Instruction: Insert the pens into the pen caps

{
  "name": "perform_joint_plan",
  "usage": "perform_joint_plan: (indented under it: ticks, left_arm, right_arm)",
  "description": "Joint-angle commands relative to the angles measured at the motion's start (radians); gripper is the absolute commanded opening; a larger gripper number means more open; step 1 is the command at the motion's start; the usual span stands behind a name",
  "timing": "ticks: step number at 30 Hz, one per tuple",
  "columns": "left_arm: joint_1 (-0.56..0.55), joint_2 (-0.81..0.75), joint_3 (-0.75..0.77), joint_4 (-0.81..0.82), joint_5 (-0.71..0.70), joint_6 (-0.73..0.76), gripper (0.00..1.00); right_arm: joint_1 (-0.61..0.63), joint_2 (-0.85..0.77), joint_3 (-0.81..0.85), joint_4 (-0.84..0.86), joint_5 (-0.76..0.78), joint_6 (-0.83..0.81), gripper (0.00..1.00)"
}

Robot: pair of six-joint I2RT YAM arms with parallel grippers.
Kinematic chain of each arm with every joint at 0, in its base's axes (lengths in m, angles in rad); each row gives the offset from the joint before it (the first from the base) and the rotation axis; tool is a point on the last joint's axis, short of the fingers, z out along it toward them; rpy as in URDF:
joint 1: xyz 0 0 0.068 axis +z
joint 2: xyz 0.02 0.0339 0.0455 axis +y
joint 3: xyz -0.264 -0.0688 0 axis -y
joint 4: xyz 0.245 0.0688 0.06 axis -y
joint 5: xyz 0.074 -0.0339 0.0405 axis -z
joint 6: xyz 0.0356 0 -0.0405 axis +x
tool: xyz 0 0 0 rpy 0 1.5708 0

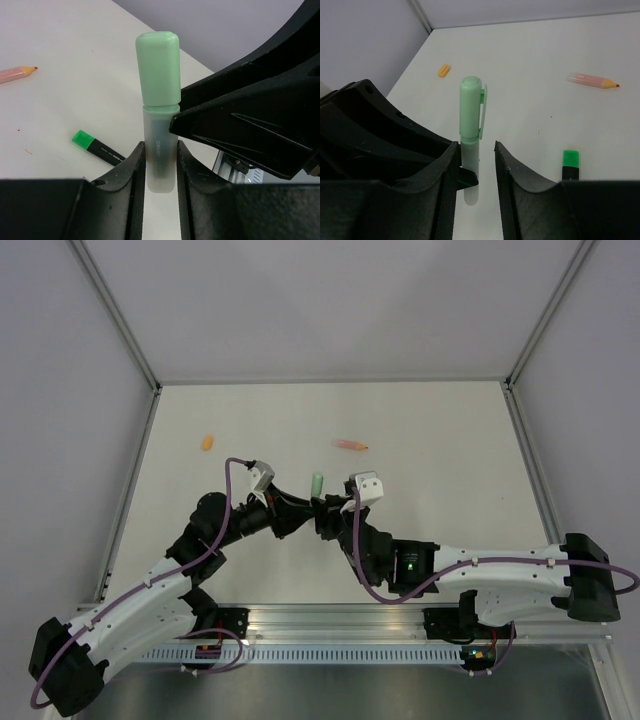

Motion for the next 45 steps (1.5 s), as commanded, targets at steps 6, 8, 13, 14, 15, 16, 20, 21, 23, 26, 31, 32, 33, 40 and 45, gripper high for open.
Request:
perform_joint_plan:
  ticks: [6,8,13,14,15,16,20,21,23,26,31,32,33,40,45]
  left_arm:
    - [0.001,-0.012,0.008,0.056,0.005,-0.013,0.02]
    - [0.001,-0.014,0.008,0.057,0.008,-0.013,0.02]
    - [0.003,-0.014,0.004,0.065,0.016,-0.013,0.02]
    - [0.001,-0.014,0.004,0.065,0.019,-0.012,0.02]
    - [0.003,-0.014,0.004,0.065,0.020,-0.012,0.02]
    - [0.001,-0.014,0.003,0.065,0.020,-0.012,0.02]
    - [0.001,-0.023,-0.002,0.071,0.019,-0.012,0.02]
    - [0.001,-0.028,-0.003,0.071,0.019,-0.012,0.02]
    - [0.001,-0.032,-0.005,0.073,0.016,-0.012,0.02]
    - [0.003,-0.034,-0.005,0.073,0.017,-0.013,0.02]
    - [0.003,-0.041,-0.006,0.074,0.025,-0.015,0.03]
    - [0.003,-0.043,-0.005,0.074,0.033,-0.013,0.06]
    - [0.003,-0.043,-0.005,0.076,0.037,-0.018,0.14]
    - [0.001,-0.092,-0.008,0.113,0.154,-0.041,0.50]
    - [0.003,-0.106,-0.006,0.175,0.252,-0.090,0.60]
  right_arm:
    - [0.004,0.039,0.031,0.038,0.060,-0.005,0.39]
    - [0.005,0.045,0.034,0.047,0.066,-0.007,0.39]
    - [0.004,0.065,0.048,0.073,0.074,-0.010,0.38]
    - [0.005,0.065,0.050,0.079,0.069,-0.012,0.37]
    - [0.004,0.071,0.050,0.087,0.068,-0.009,0.35]
    - [0.004,0.075,0.050,0.090,0.066,-0.008,0.34]
    - [0.005,0.081,0.051,0.093,0.048,0.010,0.30]
    - [0.004,0.081,0.050,0.098,0.040,0.011,0.28]
    - [0.005,0.082,0.050,0.102,0.040,0.013,0.26]
    - [0.005,0.082,0.047,0.107,0.032,0.021,0.19]
    - [0.004,0.075,0.040,0.116,0.012,0.018,0.01]
    - [0.005,0.065,0.037,0.122,0.009,0.010,0.00]
    - [0.004,0.061,0.031,0.131,0.005,0.005,0.00]
    - [0.004,-0.089,-0.022,0.170,-0.098,-0.097,0.00]
    - [0.005,-0.201,-0.059,0.141,-0.231,-0.128,0.00]
